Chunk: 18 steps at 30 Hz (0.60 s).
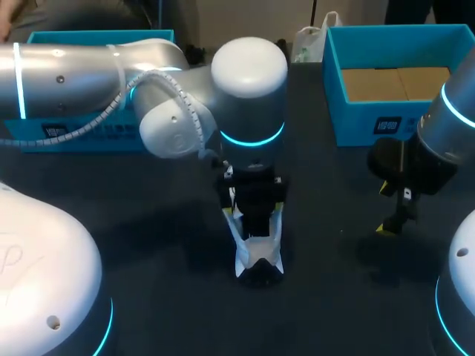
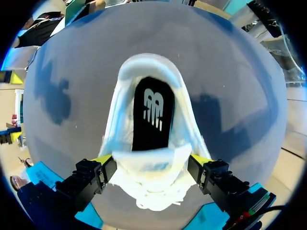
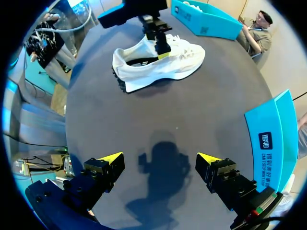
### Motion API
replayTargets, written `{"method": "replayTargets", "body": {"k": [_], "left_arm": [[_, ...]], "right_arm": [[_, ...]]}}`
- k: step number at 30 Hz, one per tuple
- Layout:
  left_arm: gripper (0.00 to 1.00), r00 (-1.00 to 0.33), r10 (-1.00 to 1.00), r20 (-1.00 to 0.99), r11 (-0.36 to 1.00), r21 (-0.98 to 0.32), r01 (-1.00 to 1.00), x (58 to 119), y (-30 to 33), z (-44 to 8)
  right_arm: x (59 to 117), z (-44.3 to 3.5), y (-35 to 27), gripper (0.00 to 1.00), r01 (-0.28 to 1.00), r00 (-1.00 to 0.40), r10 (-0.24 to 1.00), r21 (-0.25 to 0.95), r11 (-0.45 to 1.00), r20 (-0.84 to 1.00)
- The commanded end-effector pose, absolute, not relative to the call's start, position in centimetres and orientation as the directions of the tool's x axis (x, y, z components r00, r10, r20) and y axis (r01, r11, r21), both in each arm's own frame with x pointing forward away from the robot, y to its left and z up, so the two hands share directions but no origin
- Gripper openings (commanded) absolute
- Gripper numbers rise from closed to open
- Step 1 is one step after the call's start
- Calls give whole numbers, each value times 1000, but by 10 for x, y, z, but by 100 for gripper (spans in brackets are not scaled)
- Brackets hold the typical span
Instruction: Take the shoe out of the shoebox, open the shoe tongue, remove and reinsert the insole, then place the shoe into the shoebox
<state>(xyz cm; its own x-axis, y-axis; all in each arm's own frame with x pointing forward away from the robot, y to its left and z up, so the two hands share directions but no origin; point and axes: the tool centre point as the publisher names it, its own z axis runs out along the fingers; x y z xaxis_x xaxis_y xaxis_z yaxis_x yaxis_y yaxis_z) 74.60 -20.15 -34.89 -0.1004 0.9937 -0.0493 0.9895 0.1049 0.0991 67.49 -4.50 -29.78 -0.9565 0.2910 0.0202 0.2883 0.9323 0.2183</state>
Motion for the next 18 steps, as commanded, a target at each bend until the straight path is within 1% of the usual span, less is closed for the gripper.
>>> {"method": "replayTargets", "body": {"k": [1, 3, 13, 15, 16, 17, 18], "left_arm": [[100, -117, 992, -51, 120, 79, 990, 762, -201, -343], [100, -128, 991, -49, 132, 94, 987, 771, -202, -342], [100, -148, 986, -73, 153, 75, 985, 802, -196, -308], [89, -142, 987, -76, 147, 55, 988, 804, -192, -298], [62, -146, 987, -71, 151, 77, 985, 806, -192, -293], [52, -145, 987, -70, 151, 78, 986, 805, -191, -291], [48, -144, 987, -67, 149, 82, 985, 804, -190, -287]], "right_arm": [[674, -298, -45, 100, 288, -956, 291, 217, 933, 18], [674, -298, -45, 100, 288, -956, 291, 217, 933, 18], [674, -298, -45, 100, 288, -956, 291, 217, 933, 18], [674, -298, -45, 100, 288, -956, 291, 217, 933, 18], [674, -298, -45, 100, 288, -956, 291, 217, 933, 18], [674, -298, -45, 100, 288, -956, 291, 217, 933, 18], [674, -298, -45, 100, 288, -956, 291, 217, 933, 18]]}}
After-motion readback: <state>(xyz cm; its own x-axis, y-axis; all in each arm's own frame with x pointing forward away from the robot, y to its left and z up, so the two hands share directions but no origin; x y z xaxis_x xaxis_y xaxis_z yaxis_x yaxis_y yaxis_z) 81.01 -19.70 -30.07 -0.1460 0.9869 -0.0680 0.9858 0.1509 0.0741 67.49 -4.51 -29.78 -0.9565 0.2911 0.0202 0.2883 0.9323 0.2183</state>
